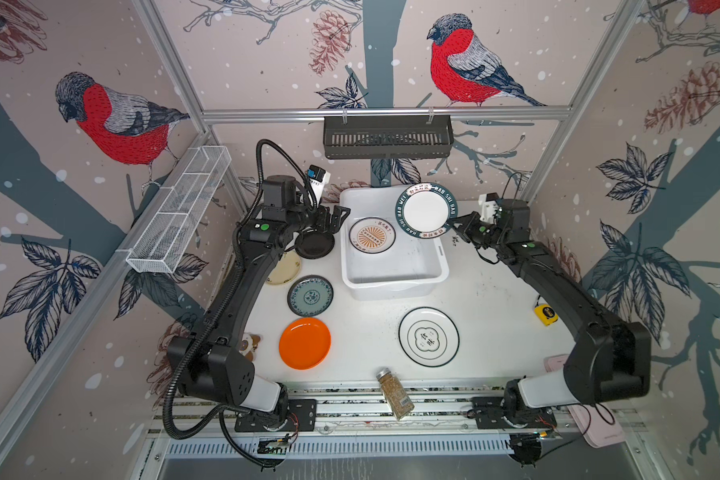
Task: Place the plates into the plastic bin on the countertop
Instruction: 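Lift the green-rimmed plate with right gripper and carry it over the bin, then lower the green-rimmed plate flat into the bin and open right gripper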
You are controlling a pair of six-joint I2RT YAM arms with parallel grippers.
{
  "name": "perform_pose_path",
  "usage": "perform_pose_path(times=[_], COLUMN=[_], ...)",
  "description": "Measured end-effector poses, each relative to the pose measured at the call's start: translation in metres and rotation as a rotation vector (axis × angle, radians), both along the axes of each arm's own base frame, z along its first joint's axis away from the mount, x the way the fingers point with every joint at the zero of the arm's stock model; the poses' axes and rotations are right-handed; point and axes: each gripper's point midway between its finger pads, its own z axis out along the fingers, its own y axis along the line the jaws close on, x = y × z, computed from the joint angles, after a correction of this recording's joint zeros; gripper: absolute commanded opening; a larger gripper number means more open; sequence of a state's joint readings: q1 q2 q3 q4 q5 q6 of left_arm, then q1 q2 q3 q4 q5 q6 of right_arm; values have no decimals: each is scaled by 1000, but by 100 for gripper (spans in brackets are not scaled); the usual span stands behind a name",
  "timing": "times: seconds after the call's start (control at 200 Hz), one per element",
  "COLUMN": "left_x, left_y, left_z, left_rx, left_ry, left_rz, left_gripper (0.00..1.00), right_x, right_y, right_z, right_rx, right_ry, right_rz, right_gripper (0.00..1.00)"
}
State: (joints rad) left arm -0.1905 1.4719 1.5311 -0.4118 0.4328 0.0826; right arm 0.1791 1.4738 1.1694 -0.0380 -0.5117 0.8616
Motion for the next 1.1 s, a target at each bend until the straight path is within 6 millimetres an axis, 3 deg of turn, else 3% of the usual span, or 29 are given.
perform_pose_path(times=[0.43, 0.821, 1.101], left_x=[-7, -16, -17], left_y=[0, -8, -10], left_z=[14, 24, 26], left_rx=[-27, -54, -52], left_ry=[-18, -31, -39], left_rz=[-1, -57, -75], left_gripper=[98, 97, 98], right_x=[30, 72, 88], right_y=[84, 122, 132], right_z=[-54, -91, -127], right_rx=[-33, -70, -108], right_ry=[86, 143, 220], right_rz=[93, 80, 66], right_gripper=[3, 4, 4])
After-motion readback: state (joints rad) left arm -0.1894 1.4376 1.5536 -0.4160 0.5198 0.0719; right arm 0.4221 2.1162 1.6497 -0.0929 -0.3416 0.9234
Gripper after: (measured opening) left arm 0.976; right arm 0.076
